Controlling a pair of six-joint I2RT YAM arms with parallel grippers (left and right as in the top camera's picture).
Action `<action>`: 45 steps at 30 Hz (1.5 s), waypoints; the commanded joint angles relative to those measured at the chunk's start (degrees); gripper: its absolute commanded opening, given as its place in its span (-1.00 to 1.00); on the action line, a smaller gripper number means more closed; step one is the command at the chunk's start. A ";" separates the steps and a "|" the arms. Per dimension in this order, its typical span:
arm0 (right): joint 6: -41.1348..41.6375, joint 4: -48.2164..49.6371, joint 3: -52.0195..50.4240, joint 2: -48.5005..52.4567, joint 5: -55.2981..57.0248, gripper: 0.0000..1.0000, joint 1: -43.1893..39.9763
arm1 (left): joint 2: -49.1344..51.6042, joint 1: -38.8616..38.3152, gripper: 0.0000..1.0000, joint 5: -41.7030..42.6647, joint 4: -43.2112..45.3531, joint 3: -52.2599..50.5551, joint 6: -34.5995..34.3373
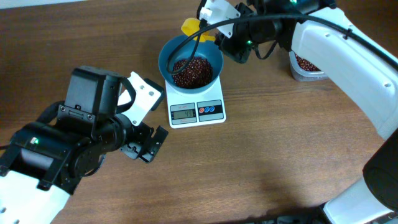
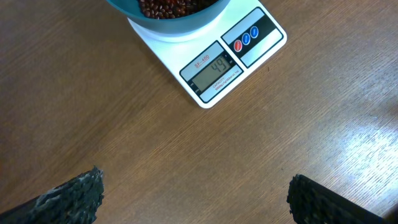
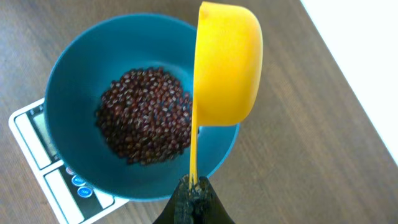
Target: Scoop item into bowl and weigh 50g on scale
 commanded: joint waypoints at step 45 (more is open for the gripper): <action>13.90 -7.13 -15.67 -3.50 22.10 -0.92 -24.61 | -0.11 0.22 0.97 0.61 -0.04 -0.15 0.90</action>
